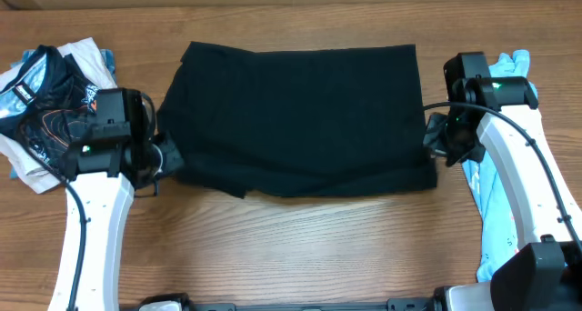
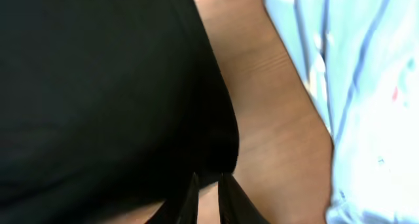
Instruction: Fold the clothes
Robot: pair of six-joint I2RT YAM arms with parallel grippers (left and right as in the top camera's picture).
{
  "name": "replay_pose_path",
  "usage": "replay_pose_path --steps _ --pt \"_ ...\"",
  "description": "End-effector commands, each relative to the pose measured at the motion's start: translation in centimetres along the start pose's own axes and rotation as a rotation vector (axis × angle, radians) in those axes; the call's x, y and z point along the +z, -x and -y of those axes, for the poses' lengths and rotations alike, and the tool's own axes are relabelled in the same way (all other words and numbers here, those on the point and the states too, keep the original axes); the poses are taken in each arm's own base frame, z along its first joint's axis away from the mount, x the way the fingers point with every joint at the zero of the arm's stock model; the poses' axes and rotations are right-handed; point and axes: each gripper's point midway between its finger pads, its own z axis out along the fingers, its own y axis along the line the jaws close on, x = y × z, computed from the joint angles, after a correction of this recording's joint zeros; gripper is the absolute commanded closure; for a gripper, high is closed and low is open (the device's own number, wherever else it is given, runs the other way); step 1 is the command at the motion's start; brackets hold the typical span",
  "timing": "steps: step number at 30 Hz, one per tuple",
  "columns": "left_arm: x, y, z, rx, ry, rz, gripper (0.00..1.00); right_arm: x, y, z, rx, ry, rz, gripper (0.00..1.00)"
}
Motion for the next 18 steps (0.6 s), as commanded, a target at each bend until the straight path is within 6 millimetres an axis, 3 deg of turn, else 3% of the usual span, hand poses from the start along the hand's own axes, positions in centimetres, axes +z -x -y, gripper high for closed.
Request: replay_pose_path --steps 1,6,9,11,12,18 --pt "2.1 -0.1 1.2 -0.025 -0.06 -0.068 0.96 0.9 0.8 -0.6 -0.027 0.021 0.008 0.85" --pt "5.3 0.3 1.2 -0.032 -0.044 -0.119 0.96 2.7 1.8 -1.2 -0.028 0.016 -0.002 0.91" --pt "6.6 -0.2 0.9 -0.038 -0.025 -0.166 0.96 4.0 0.9 -0.9 -0.033 -0.013 -0.074 0.91" --pt "7.0 -0.5 0.8 -0.039 -0.017 -0.185 0.96 4.4 0.2 -0.7 -0.037 -0.029 -0.114 0.55" --pt "7.1 -0.6 0.7 -0.038 -0.016 -0.19 0.96 4.7 -0.2 -0.6 -0.038 -0.038 -0.135 0.5" --pt "7.1 -0.6 0.7 -0.033 -0.016 -0.19 0.96 6.1 -1.0 -1.4 -0.035 0.008 -0.18 0.52"
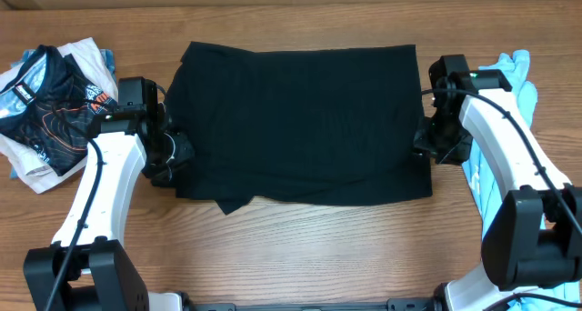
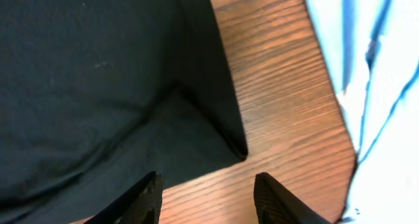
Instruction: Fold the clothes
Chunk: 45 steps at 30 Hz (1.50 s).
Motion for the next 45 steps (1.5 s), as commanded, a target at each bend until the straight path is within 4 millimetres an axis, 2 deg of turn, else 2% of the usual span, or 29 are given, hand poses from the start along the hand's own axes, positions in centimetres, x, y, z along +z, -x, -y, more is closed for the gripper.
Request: replay_pose_path --steps 1,8,12,17,23,28,33,37,42,45 --pt "0.2 -0.3 0.1 -0.01 -0.01 -0.015 0.96 1.3 -0.7 -0.8 0.0 0.05 -0.034 0.52" --pt "0.2 -0.5 0.0 -0.011 -0.007 -0.024 0.96 4.8 -1.3 -1.7 0.066 0.105 -0.034 0.53" --pt "0.2 -0.5 0.0 -0.011 -0.007 -0.024 0.96 6.5 -0.8 -2.3 0.071 0.139 0.008 0.53" --pt "0.2 -0.5 0.0 -0.011 -0.006 -0.025 0.96 7.6 0.2 -2.8 0.106 0.166 0.069 0.53" --pt "0.2 -0.5 0.0 -0.011 -0.006 -0.025 0.96 7.7 1.1 -3.1 0.115 0.182 0.101 0.59" --pt "0.2 -0.6 -0.1 -0.012 -0.005 -0.028 0.96 7.8 1.0 -3.1 0.114 0.181 0.101 0.75" --pt "0.2 -0.6 -0.1 -0.012 -0.004 -0.031 0.96 7.9 0.5 -2.6 0.116 0.156 0.083 0.8" --pt "0.2 -0.6 -0.1 -0.012 -0.003 -0.031 0.96 8.0 0.2 -2.3 0.117 0.14 0.07 0.96" --pt "0.1 -0.5 -0.1 0.003 -0.006 -0.026 0.96 7.7 0.2 -2.3 0.117 0.139 0.07 0.96" --pt "-0.4 0.4 0.2 0.042 -0.011 0.003 0.96 5.7 1.1 -1.5 0.124 0.1 0.102 0.96"
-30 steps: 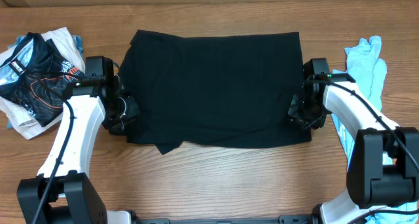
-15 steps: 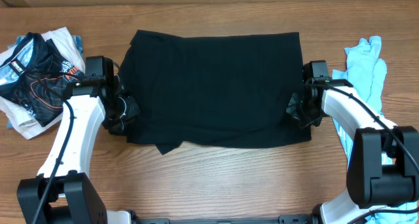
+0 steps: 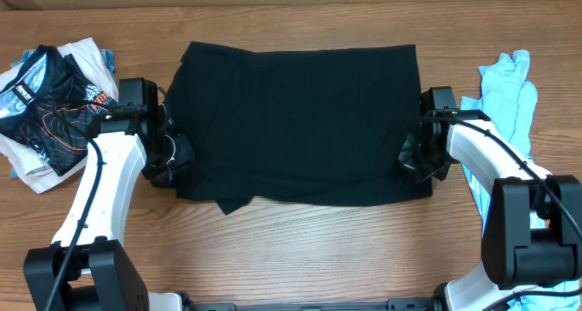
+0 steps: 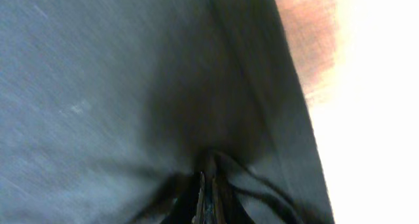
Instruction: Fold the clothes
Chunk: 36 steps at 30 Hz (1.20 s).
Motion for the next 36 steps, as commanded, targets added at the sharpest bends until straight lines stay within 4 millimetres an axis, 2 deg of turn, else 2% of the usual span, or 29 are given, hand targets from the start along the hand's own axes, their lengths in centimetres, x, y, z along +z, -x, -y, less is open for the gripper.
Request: replay_pose_path --steps 1,4,7,9,21,31,35,36 --pt "-0.8 1.1 0.3 0.045 -0.013 0.032 0.96 -2.8 2.1 0.6 0.014 -0.054 0.077 0.96" --pt "-2.3 3.3 0.7 0.042 -0.027 0.107 0.96 -6.7 4.3 1.6 0.067 -0.106 0.152 0.96" --pt "-3.0 4.7 1.3 0.047 -0.045 0.159 0.96 -8.8 6.1 1.7 0.094 -0.09 0.197 0.96" --pt "-3.1 5.1 1.4 0.046 -0.051 0.172 0.96 -9.4 7.0 2.0 0.112 -0.079 0.222 0.96" --pt "-2.4 4.8 1.3 0.042 -0.047 0.159 0.96 -9.2 7.7 2.2 0.117 -0.07 0.239 0.96" --pt "-2.6 6.7 2.1 0.05 -0.078 0.24 0.96 -9.3 8.2 1.5 0.113 -0.036 0.255 0.96" --pt "-1.8 7.9 2.5 0.05 -0.09 0.269 0.96 -9.4 8.8 1.2 0.113 -0.024 0.279 0.96" --pt "-1.0 7.9 2.4 0.049 -0.084 0.253 0.96 -9.4 8.9 1.2 0.113 -0.022 0.282 0.96"
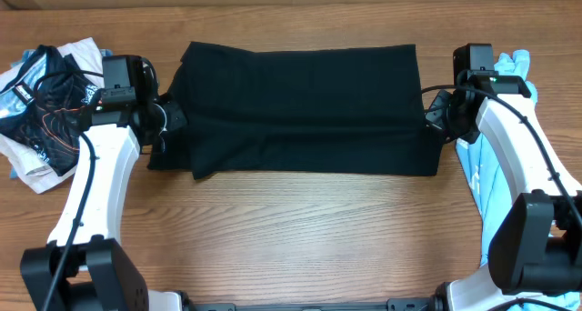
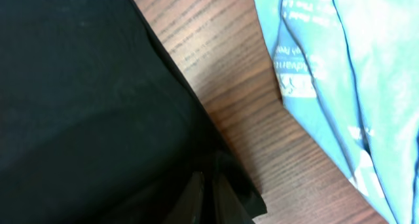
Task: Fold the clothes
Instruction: 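Tuck the side edges inward with both grippers to square the rectangle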
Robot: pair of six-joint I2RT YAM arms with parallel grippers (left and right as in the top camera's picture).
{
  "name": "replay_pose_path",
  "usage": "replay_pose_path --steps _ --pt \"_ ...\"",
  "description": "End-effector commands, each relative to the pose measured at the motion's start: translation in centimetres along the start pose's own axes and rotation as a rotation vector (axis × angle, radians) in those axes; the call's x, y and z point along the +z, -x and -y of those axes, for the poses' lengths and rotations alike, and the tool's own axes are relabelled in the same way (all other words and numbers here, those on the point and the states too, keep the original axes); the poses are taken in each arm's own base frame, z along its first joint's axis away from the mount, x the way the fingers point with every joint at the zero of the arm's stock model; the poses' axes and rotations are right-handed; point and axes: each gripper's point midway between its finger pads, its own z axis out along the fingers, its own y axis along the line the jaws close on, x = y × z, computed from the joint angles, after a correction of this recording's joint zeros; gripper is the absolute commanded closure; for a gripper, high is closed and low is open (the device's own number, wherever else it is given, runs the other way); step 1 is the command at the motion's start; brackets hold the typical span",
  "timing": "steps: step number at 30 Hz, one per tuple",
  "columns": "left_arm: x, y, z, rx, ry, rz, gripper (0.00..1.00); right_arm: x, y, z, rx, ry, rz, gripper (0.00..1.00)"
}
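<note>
A black garment lies across the middle of the table, its near part doubled back so that the front fold edge runs straight from left to right. My left gripper is at its left end, shut on the cloth there. My right gripper is at its right end, shut on the black cloth. In the right wrist view my right gripper has its fingers pressed together on a fold of it, just beside bare wood.
A pile of dark printed and white clothes lies at the far left. A light blue garment lies along the right side, next to my right arm, also seen as light blue cloth. Bare wooden table lies in front.
Both grippers have moved away from the table's front edge with the garment's ends in them. The garment's near part now lies doubled over, so it looks narrower, with a straight front edge.
Both grippers were at the garment's near corners, the right one shut beside the cloth. Then the right one was open over the near right corner. Then it was shut on the cloth. Now both hold the ends farther back and the garment is folded over.
</note>
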Motion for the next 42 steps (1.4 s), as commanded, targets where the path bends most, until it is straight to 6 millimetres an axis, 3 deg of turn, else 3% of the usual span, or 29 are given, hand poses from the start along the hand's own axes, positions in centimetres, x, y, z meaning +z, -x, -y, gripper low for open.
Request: replay_pose_path --steps 1,5,19,33,37,40,42 --pt "2.1 -0.7 -0.7 0.0 0.024 -0.046 0.96 -0.6 0.7 -0.2 0.002 0.013 0.03 0.96" --pt "4.5 -1.2 -0.9 0.004 0.033 -0.08 0.96 0.0 0.5 -0.8 -0.002 0.038 0.01 0.96" --pt "8.8 -0.4 -0.7 0.025 0.032 -0.054 0.96 3.7 0.9 -1.7 -0.009 0.031 -0.01 0.96" --pt "9.3 0.7 0.8 0.051 0.007 0.002 0.96 3.9 1.7 -2.2 -0.007 0.048 0.019 0.96" --pt "9.3 0.6 0.4 0.05 0.03 0.003 0.96 3.9 2.0 -2.3 -0.006 0.054 0.03 0.96" --pt "9.2 0.7 -0.4 0.049 0.075 0.009 0.96 3.9 2.0 -2.4 -0.006 0.054 0.031 0.85" --pt "9.1 0.5 -1.1 0.047 0.116 0.006 0.96 3.9 2.0 -2.4 -0.006 0.054 0.031 0.85"
